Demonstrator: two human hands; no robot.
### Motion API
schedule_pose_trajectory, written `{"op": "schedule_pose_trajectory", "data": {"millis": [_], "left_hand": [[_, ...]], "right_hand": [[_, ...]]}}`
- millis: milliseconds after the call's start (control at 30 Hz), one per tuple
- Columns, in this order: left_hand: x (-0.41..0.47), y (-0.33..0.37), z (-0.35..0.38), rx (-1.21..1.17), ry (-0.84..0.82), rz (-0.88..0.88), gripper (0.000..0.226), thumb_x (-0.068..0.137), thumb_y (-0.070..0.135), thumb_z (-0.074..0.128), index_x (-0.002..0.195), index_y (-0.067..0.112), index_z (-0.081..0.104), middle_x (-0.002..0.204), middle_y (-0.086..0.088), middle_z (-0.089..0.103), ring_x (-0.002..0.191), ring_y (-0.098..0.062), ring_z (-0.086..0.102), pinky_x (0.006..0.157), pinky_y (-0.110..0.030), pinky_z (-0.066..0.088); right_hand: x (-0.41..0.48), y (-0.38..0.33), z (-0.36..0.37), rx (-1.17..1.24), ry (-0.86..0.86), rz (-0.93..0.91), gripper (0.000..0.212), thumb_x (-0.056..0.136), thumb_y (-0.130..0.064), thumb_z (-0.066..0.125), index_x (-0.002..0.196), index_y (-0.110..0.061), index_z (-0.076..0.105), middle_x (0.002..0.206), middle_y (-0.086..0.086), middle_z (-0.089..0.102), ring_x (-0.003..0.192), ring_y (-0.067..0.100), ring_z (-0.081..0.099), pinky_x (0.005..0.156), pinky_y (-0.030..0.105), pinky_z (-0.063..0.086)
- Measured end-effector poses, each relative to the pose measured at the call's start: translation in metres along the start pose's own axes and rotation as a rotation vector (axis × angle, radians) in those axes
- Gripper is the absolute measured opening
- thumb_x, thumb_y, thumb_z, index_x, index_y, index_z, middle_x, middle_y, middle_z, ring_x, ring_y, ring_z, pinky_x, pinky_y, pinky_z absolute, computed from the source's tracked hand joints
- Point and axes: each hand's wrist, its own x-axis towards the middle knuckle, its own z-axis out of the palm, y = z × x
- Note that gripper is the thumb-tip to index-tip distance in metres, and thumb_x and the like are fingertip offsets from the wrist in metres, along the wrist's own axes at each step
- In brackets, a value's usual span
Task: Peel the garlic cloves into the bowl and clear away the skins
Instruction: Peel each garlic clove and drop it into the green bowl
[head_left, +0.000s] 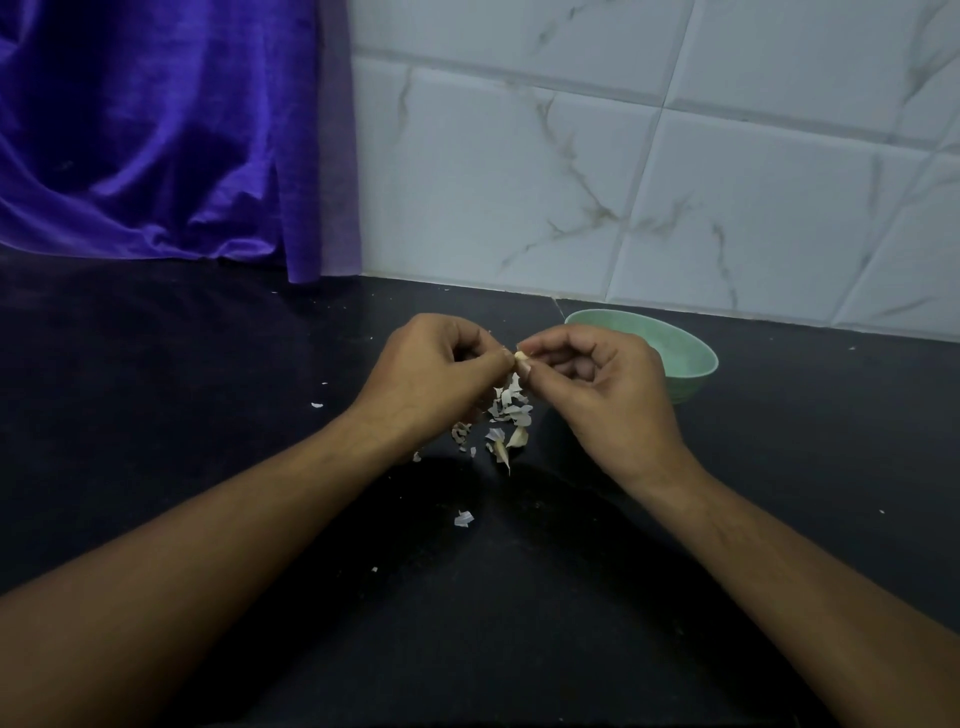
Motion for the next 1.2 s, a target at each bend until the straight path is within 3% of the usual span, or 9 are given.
{"op": "schedule_pose_trajectory", "data": {"millis": [167, 367, 500, 700, 867, 1000, 1200], "left_hand": [[0.002, 0.000, -0.001, -0.128, -0.082, -0.113, 0.021, 0.097, 0.020, 0.070, 0.082, 0.009, 0.079, 0.076, -0.008, 0.074, 0.074, -0.022, 0.070, 0.068, -0.039, 0.062], [0.003, -0.002, -0.002, -0.174, -0.099, -0.094, 0.019, 0.096, 0.017, 0.072, 0.083, 0.004, 0.075, 0.083, -0.015, 0.074, 0.076, -0.018, 0.069, 0.072, -0.042, 0.062], [0.003, -0.002, -0.004, -0.174, -0.113, -0.082, 0.017, 0.093, 0.012, 0.072, 0.078, 0.005, 0.075, 0.076, -0.010, 0.072, 0.075, -0.018, 0.070, 0.071, -0.040, 0.061], [0.002, -0.003, 0.000, -0.153, -0.075, -0.089, 0.018, 0.088, 0.009, 0.072, 0.070, 0.007, 0.075, 0.071, -0.016, 0.070, 0.071, -0.024, 0.069, 0.065, -0.035, 0.059], [0.002, -0.001, 0.000, -0.073, -0.033, -0.063, 0.017, 0.084, 0.014, 0.072, 0.069, 0.008, 0.074, 0.072, -0.016, 0.074, 0.069, -0.028, 0.073, 0.068, -0.041, 0.064], [0.001, 0.003, -0.003, 0.012, 0.000, -0.041, 0.020, 0.085, 0.019, 0.071, 0.066, 0.013, 0.073, 0.068, -0.010, 0.074, 0.074, -0.033, 0.076, 0.072, -0.052, 0.066], [0.000, 0.006, -0.006, 0.146, 0.005, -0.025, 0.019, 0.086, 0.022, 0.068, 0.070, 0.013, 0.073, 0.067, -0.007, 0.074, 0.065, -0.023, 0.075, 0.073, -0.048, 0.065]], "right_hand": [[0.001, 0.000, 0.001, -0.016, 0.021, -0.003, 0.014, 0.085, -0.004, 0.081, 0.095, -0.013, 0.077, 0.081, 0.005, 0.075, 0.073, 0.026, 0.072, 0.071, 0.033, 0.062], [0.002, 0.000, -0.003, 0.037, 0.000, 0.017, 0.015, 0.083, -0.002, 0.083, 0.093, -0.012, 0.076, 0.081, 0.009, 0.074, 0.076, 0.037, 0.071, 0.075, 0.046, 0.062], [0.000, -0.002, -0.004, 0.063, -0.029, 0.036, 0.015, 0.082, -0.001, 0.084, 0.092, -0.011, 0.077, 0.080, 0.010, 0.075, 0.076, 0.037, 0.072, 0.077, 0.052, 0.061], [-0.001, -0.001, -0.003, 0.095, -0.060, 0.067, 0.014, 0.082, 0.000, 0.084, 0.092, -0.006, 0.077, 0.078, 0.011, 0.076, 0.071, 0.019, 0.070, 0.074, 0.041, 0.061], [0.000, -0.002, -0.001, 0.204, -0.057, 0.124, 0.015, 0.081, 0.003, 0.083, 0.092, -0.006, 0.076, 0.081, 0.018, 0.076, 0.074, 0.026, 0.072, 0.078, 0.044, 0.061], [-0.001, -0.004, 0.003, 0.335, -0.044, 0.198, 0.016, 0.083, 0.006, 0.080, 0.092, -0.005, 0.074, 0.080, 0.017, 0.074, 0.073, 0.023, 0.072, 0.074, 0.034, 0.062], [0.001, -0.011, -0.002, 0.515, -0.008, 0.311, 0.013, 0.090, 0.002, 0.072, 0.101, -0.004, 0.072, 0.093, 0.016, 0.075, 0.082, 0.024, 0.072, 0.073, 0.034, 0.062]]}}
